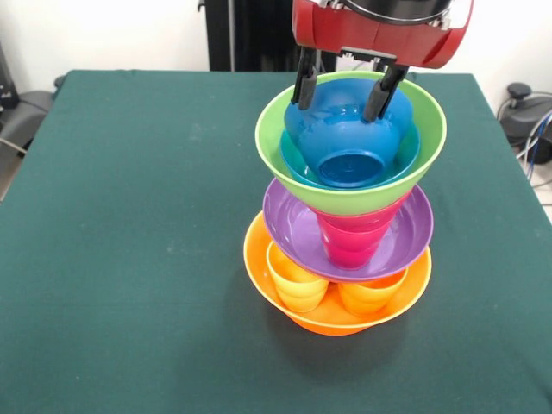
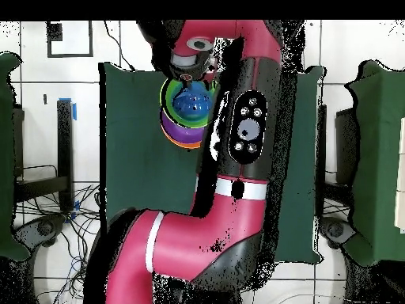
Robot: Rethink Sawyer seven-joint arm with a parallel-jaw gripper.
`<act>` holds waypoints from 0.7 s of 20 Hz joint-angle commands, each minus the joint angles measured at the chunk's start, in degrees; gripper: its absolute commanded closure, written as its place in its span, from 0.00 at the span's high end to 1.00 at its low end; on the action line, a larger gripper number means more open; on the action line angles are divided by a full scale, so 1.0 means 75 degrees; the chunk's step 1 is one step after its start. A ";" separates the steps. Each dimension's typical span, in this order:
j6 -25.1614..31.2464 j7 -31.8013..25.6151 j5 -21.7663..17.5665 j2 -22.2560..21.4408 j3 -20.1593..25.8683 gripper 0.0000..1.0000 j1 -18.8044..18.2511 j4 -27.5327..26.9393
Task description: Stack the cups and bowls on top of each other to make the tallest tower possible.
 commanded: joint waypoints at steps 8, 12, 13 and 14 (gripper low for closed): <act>0.0721 -0.2229 0.0697 0.0353 -0.0402 1.00 -0.0095 -0.0058; 0.0641 -0.2182 0.0958 0.0430 -0.0683 1.00 -0.0093 -0.0104; 0.0609 -0.2191 0.1044 0.0465 -0.0795 1.00 -0.0119 -0.0153; 0.0588 -0.2214 0.1120 0.0495 -0.0903 1.00 -0.0125 -0.0180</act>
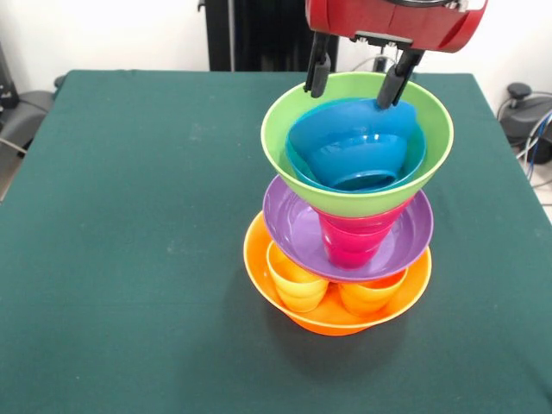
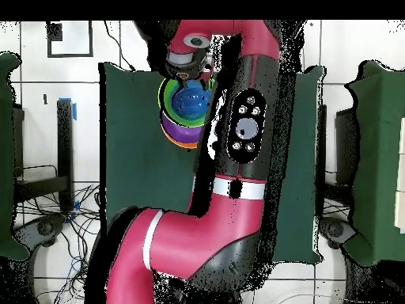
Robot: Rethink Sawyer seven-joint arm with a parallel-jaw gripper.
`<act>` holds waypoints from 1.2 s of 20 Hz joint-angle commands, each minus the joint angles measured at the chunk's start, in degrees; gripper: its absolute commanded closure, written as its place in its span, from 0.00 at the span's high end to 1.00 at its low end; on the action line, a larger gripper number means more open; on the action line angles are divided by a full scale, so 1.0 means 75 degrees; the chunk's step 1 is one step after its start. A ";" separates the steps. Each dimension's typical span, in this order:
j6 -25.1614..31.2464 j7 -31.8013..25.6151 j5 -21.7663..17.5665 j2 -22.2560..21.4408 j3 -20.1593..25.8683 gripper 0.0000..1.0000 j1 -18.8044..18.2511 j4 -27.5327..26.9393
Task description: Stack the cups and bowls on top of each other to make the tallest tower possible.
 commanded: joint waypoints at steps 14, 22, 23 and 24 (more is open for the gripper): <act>0.0288 -0.2199 0.1886 0.0751 -0.1944 1.00 -0.0226 -0.0299; -0.0209 -0.2039 0.2721 0.0939 -0.2462 1.00 -0.0230 -0.0210; -0.0263 -0.2038 0.2754 0.0941 -0.2480 1.00 -0.0223 -0.0184; -0.0308 -0.2029 0.2790 0.0944 -0.2502 1.00 -0.0218 -0.0162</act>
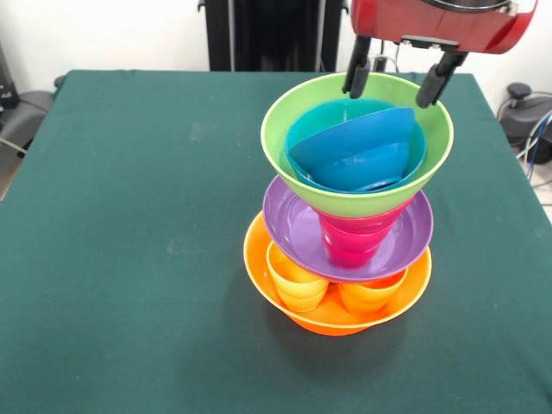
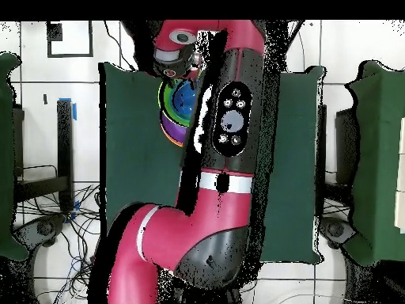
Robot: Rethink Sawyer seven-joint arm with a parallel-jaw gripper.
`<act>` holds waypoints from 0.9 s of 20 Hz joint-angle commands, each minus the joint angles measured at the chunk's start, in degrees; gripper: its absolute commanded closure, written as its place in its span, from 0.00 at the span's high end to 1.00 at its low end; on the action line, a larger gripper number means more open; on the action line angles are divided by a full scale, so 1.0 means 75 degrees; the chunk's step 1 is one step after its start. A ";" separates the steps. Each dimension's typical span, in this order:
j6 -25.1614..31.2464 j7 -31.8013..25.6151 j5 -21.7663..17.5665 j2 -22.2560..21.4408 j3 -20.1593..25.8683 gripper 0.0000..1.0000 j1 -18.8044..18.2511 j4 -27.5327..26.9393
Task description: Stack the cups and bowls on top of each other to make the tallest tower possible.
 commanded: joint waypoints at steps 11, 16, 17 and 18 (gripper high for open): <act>-0.0729 -0.1927 0.0678 0.0316 -0.0517 1.00 -0.0220 0.0317; -0.0870 -0.1886 0.0743 0.0326 -0.0650 1.00 -0.0241 0.0297; -0.0922 -0.1858 0.0744 0.0316 -0.0678 1.00 -0.0244 0.0296; -0.1018 -0.1876 0.0743 0.0309 -0.0730 1.00 -0.0251 0.0272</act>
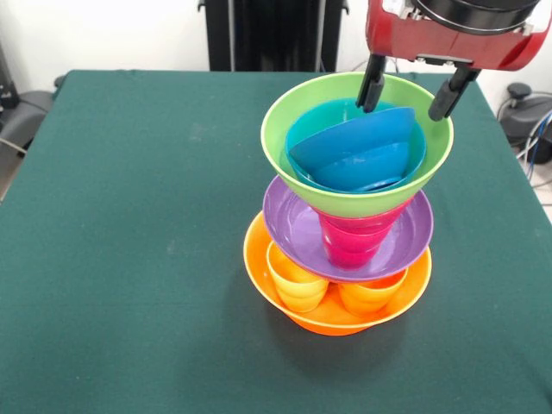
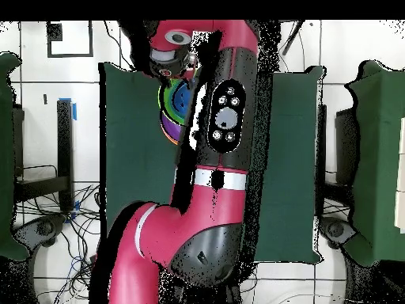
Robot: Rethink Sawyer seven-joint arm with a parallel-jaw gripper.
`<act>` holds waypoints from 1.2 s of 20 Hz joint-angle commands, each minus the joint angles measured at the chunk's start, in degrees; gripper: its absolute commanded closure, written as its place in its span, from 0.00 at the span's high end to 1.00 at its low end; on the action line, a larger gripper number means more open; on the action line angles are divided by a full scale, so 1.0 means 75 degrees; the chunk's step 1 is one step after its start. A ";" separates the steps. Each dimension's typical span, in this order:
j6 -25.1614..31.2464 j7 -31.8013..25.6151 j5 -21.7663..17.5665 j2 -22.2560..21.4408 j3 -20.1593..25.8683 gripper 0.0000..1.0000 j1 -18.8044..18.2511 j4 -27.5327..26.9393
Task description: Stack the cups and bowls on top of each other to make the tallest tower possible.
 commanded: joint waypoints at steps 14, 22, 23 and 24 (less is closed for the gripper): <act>-0.1319 -0.1595 -0.0125 -0.0021 0.0120 1.00 -0.0121 0.0549; -0.1434 -0.1599 -0.0145 -0.0011 0.0199 1.00 -0.0102 0.0630; -0.1425 -0.1597 -0.0161 -0.0014 0.0205 1.00 -0.0096 0.0647; -0.1418 -0.1579 -0.0182 -0.0021 0.0197 1.00 -0.0085 0.0659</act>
